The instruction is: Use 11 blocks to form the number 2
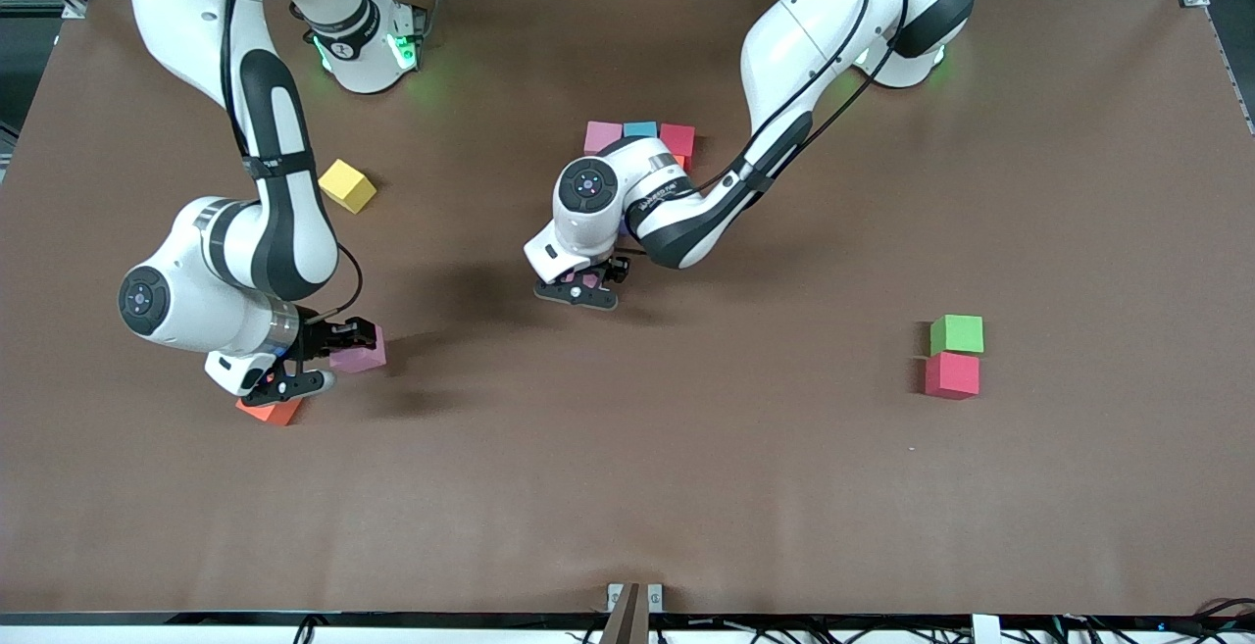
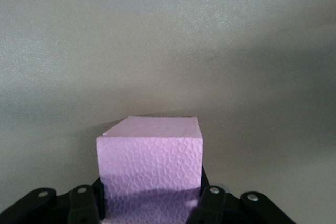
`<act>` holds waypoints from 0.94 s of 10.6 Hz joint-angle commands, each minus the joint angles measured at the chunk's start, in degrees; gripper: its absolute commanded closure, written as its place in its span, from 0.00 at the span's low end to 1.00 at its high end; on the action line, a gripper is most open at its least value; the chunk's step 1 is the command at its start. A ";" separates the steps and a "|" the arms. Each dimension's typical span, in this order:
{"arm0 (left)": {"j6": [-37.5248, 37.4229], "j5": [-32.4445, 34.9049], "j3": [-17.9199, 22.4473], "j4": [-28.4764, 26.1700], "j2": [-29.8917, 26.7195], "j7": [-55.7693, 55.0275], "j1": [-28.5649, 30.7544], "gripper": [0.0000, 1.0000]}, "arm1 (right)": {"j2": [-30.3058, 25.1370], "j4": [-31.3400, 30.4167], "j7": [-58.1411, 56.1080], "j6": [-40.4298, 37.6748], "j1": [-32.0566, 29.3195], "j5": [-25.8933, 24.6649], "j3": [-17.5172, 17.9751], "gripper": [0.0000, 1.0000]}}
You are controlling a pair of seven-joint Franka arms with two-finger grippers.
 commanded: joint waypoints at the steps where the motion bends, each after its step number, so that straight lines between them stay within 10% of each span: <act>1: -2.45 -1.73 0.60 -1.10 -0.46 0.29 -0.08 0.64 | -1.31 -0.35 1.48 -1.03 1.05 -0.95 -0.51 0.91; 5: -3.43 -1.91 0.60 -1.10 -0.64 0.29 0.44 0.49 | -1.31 -0.35 1.48 -1.03 1.05 -0.95 -0.51 0.91; 10: -3.34 -2.26 0.60 -0.92 -0.90 0.38 0.88 0.00 | -1.31 -0.43 1.39 -1.12 1.05 -0.95 -0.51 0.91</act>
